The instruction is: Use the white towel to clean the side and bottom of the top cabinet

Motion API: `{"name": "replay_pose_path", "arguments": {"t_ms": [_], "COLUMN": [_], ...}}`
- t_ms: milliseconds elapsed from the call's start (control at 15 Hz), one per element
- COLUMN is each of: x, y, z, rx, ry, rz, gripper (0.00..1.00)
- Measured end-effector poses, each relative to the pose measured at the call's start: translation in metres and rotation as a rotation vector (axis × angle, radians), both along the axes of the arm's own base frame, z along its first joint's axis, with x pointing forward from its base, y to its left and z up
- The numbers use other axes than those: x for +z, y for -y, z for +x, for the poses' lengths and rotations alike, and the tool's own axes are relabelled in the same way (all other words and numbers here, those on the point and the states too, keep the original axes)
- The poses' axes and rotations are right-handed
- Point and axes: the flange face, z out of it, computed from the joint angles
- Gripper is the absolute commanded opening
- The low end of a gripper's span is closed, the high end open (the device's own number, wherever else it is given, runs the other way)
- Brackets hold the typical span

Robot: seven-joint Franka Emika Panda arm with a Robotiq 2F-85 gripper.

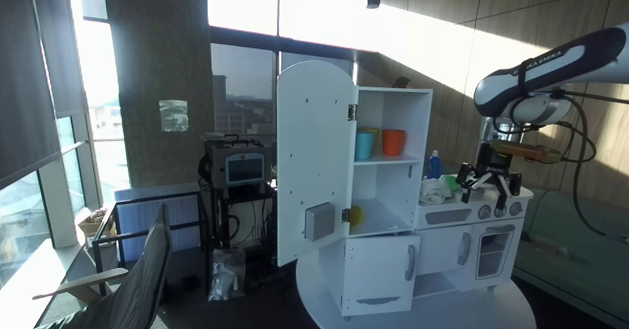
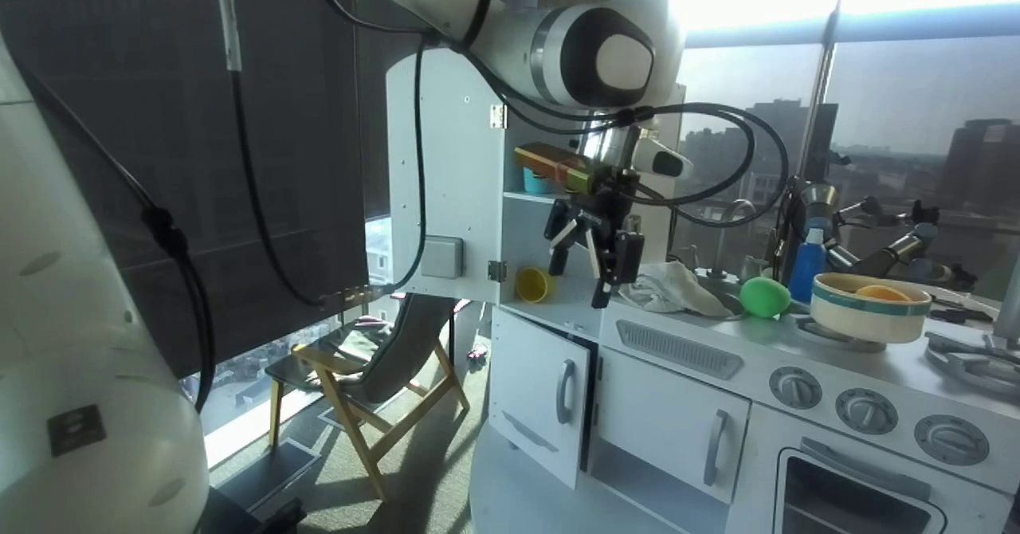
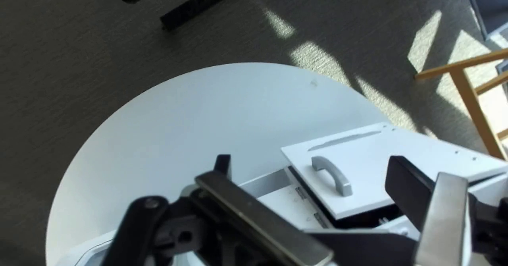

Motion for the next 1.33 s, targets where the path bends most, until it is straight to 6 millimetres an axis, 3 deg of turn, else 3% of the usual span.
{"name": "replay_pose_path", "arguments": {"t_ms": [200, 400, 667, 867, 1067, 1333], "x": [0.012, 0.018, 0.006, -0.007, -0.014, -0.014], "y": [0.037, 0.059, 0.081, 0.100, 0.110, 0.104], "z": [0.018, 0.053, 0.101, 0.124, 0.142, 0.165], "rx": [-0.153, -0.304, -0.457, -0.544, -0.595, -0.622], "ry": [0.069, 0.130, 0.171, 0.181, 0.202, 0.224], "rz": [0.022, 0.031, -0.006, -0.036, -0.059, -0.065], "gripper": [1.00, 1.00, 1.00, 1.00, 1.00, 1.00]}}
